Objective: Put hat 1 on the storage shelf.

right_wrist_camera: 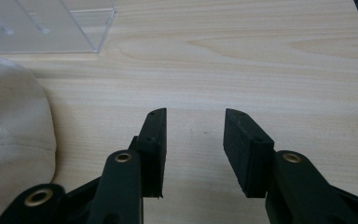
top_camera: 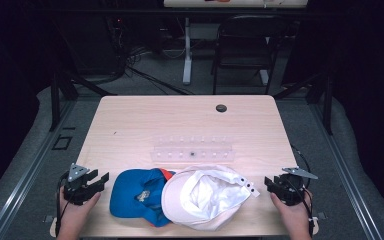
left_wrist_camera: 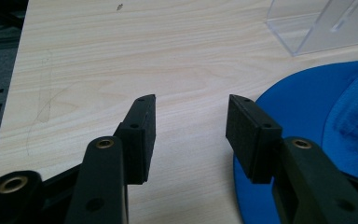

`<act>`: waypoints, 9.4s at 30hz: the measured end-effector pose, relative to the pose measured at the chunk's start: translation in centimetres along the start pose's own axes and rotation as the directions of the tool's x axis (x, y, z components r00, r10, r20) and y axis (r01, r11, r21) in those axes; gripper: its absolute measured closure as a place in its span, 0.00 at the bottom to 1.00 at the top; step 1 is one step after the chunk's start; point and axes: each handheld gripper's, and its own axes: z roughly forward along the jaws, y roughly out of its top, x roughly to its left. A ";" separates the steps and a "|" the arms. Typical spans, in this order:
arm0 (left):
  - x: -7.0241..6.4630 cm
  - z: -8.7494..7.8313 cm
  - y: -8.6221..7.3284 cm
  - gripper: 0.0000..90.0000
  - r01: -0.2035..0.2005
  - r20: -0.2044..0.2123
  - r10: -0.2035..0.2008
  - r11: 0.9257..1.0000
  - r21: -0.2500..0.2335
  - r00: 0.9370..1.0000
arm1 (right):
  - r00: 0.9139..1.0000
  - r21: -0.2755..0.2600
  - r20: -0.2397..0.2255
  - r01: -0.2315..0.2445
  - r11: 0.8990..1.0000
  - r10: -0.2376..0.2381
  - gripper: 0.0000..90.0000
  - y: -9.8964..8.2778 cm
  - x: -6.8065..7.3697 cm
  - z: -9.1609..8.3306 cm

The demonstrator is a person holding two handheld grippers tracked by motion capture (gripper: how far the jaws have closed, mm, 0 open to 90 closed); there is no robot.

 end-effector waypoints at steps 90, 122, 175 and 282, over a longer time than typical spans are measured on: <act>-0.3 -1.4 -0.1 0.54 -0.004 -0.002 0.004 1.000 0.012 1.000 | 0.940 0.542 -0.269 -0.032 0.840 0.209 0.65 7.2 5.6 -1.4; 0.0 -1.2 -0.3 0.54 0.004 -0.009 -0.004 1.000 0.013 1.000 | 0.954 0.602 -0.257 0.032 0.798 0.156 0.89 8.9 7.3 -1.8; -0.1 -1.0 -0.5 0.54 -0.003 0.000 0.003 1.000 0.010 1.000 | 0.880 0.673 -0.370 0.033 0.739 0.297 0.91 19.8 12.9 -8.9; -17.4 2.9 11.8 0.69 -0.478 0.131 0.483 0.876 -0.069 0.866 | 0.485 0.530 -0.618 -0.326 0.783 0.619 0.91 29.4 19.3 -3.0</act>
